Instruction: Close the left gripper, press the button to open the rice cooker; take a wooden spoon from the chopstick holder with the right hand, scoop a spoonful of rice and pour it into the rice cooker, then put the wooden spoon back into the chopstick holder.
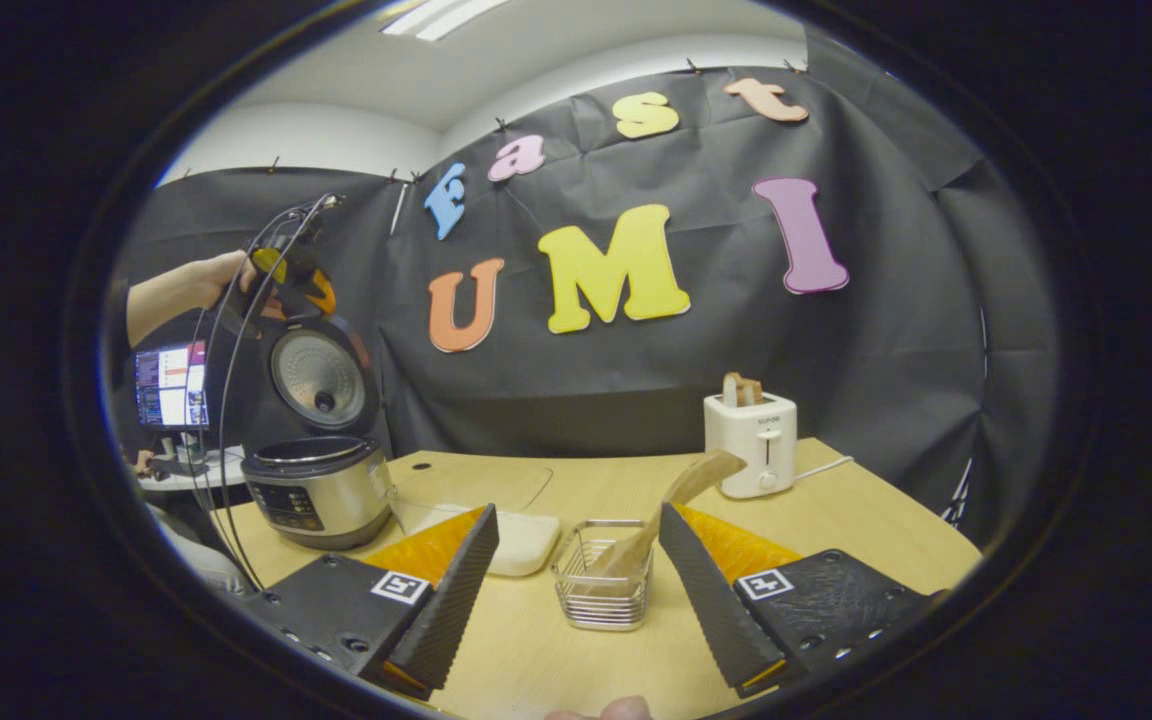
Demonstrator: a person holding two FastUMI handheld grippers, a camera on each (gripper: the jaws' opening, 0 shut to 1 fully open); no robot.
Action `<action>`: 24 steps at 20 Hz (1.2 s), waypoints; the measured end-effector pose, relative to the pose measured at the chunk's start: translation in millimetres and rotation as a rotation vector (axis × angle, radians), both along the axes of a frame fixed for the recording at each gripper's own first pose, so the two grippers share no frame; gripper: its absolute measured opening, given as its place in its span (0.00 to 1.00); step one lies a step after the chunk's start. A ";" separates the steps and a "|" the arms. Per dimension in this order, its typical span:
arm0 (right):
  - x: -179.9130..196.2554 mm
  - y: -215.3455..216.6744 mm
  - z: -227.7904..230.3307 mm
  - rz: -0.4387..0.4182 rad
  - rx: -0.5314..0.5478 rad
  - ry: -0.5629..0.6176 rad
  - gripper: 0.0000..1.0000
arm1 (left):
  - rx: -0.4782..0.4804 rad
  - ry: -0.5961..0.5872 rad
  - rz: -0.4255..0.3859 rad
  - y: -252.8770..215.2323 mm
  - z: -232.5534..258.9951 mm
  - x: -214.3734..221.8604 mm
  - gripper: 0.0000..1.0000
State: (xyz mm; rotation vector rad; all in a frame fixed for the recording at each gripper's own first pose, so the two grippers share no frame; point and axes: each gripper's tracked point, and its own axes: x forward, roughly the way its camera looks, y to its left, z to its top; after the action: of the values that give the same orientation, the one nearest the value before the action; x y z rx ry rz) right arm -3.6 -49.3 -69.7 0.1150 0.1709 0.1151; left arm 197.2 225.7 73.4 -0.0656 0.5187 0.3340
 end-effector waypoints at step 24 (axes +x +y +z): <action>-24.6 2.1 -0.7 0.012 -0.003 -0.035 0.96 | -0.002 -0.066 -0.015 -65.1 -98.8 -122.5 0.99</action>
State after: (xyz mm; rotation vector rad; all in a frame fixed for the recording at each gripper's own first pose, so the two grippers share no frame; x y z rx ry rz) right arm -28.3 -47.2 -70.4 0.1089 0.1366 0.1286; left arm 74.8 160.5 -25.3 -0.0749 0.4538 0.3155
